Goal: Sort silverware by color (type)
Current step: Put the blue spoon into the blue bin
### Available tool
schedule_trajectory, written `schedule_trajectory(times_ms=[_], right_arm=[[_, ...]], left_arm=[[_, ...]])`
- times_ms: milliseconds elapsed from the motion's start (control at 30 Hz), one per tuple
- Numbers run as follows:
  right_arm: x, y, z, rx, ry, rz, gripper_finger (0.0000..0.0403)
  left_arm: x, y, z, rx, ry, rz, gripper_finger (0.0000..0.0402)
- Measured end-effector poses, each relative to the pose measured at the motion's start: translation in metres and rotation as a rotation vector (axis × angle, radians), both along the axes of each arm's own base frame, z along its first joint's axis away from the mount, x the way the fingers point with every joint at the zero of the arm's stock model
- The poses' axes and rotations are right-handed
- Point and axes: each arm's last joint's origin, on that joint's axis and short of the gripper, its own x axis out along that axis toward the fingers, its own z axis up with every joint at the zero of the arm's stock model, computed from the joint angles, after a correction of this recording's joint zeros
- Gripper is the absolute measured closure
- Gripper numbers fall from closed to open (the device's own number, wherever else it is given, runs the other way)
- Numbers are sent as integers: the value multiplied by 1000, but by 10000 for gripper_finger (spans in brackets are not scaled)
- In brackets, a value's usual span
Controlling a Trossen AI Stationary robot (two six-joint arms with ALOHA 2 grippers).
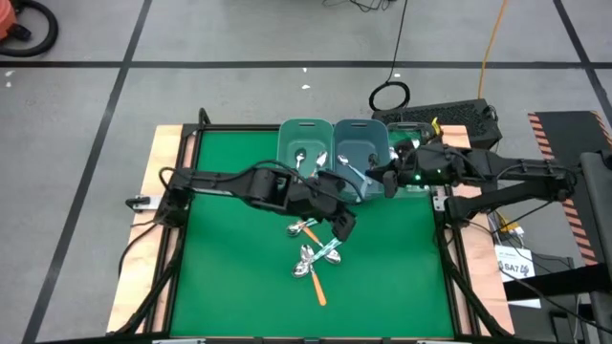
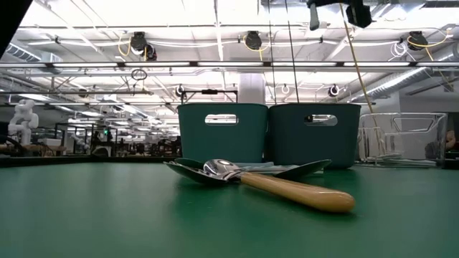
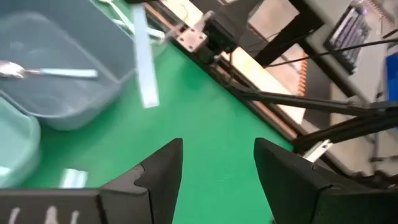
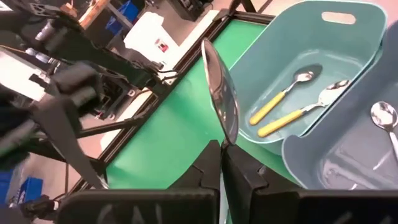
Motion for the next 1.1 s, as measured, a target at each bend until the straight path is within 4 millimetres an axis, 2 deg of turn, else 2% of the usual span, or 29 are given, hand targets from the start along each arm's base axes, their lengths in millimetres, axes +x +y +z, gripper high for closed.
schedule_trajectory(times_ms=[200, 500, 667, 833, 1100], right_arm=[[-1, -21, -1, 5, 16, -17, 402], [4, -62, -12, 36, 71, 2, 402], [12, -93, -28, 76, 128, 56, 402], [17, -126, -48, 134, 163, 104, 403], [27, -165, -80, 155, 213, 140, 403]], left_arm=[[-20, 16, 13, 107, 60, -42, 198], [-34, 28, 15, 167, 160, -118, 197], [-38, 38, 16, 178, 188, -119, 197], [-41, 58, 13, 177, 251, -78, 198], [-45, 92, 10, 156, 308, -71, 231]])
